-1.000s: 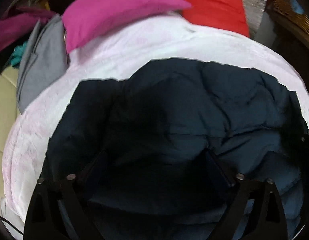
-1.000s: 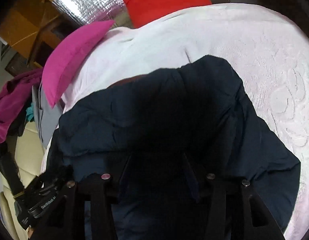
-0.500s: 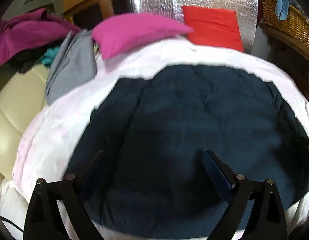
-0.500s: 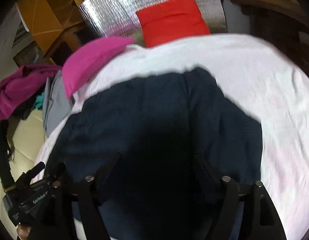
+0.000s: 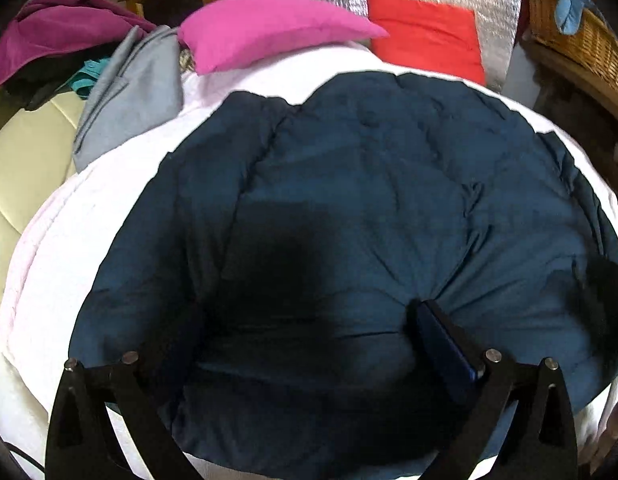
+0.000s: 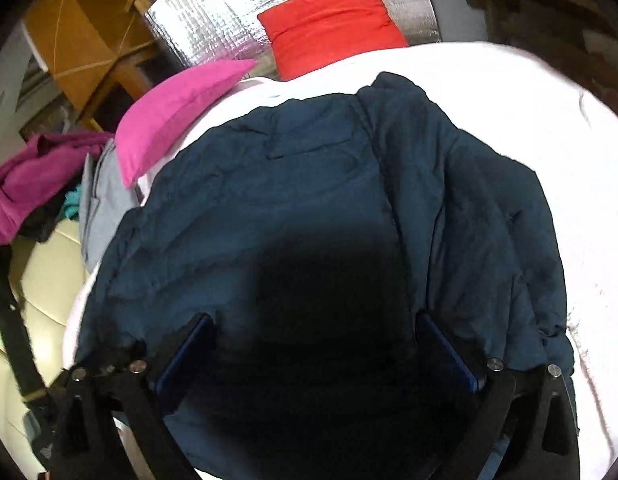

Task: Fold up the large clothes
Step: 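Lower the folded jacket flat onto the bed and open both grippers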

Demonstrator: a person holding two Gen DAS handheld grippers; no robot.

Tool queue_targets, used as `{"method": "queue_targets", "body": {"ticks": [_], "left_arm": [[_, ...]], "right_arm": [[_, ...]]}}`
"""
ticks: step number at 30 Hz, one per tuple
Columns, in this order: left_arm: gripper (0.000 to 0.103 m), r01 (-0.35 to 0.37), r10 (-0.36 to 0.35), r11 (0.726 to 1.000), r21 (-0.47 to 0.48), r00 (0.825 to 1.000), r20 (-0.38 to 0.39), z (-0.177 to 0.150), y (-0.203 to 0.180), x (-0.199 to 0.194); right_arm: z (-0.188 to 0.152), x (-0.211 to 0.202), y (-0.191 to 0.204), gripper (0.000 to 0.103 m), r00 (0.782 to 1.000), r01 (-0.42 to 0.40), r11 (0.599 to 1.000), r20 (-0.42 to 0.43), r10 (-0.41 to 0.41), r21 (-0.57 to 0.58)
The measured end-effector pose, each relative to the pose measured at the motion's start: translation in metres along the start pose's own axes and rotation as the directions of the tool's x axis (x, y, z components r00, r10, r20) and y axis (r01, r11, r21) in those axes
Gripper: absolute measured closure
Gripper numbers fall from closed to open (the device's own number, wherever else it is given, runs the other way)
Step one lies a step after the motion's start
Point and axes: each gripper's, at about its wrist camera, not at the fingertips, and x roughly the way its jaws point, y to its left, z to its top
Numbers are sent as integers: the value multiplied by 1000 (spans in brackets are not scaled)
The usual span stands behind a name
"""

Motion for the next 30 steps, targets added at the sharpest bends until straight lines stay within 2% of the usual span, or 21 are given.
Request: {"method": "queue_targets", "body": {"ticks": [3,10,18,23,25,27,30], "left_arm": [[0,-7,7,1000,5,999,-46,4,-1,5],[0,-79,82,997,27,987,-141,20,-11,18],[0,-56,62,998,42,986,-152,26,-10,25],[0,-37,44,998,48,986,-160,32,-5,35],[0,-45,52,998,48,986,-161,34,-5,37],[0,-47,54,998,47,984,-167,37,-4,40],[0,-35,42,998,44,983,-179,43,-3,42]], "right_arm": [[0,4,1,1,1000,9,1000,-8,-9,-14],[1,3,-2,0,1000,-6,1000,-8,7,5],[3,1,1,0,1000,5,1000,-10,-5,4],[9,-1,-10,0,999,-47,997,1,47,67],[15,-1,-10,0,999,-30,990,-34,35,138],[22,1,-8,0,996,-3,987,-87,17,159],[24,2,-13,0,995,-10,980,-97,29,197]]}}
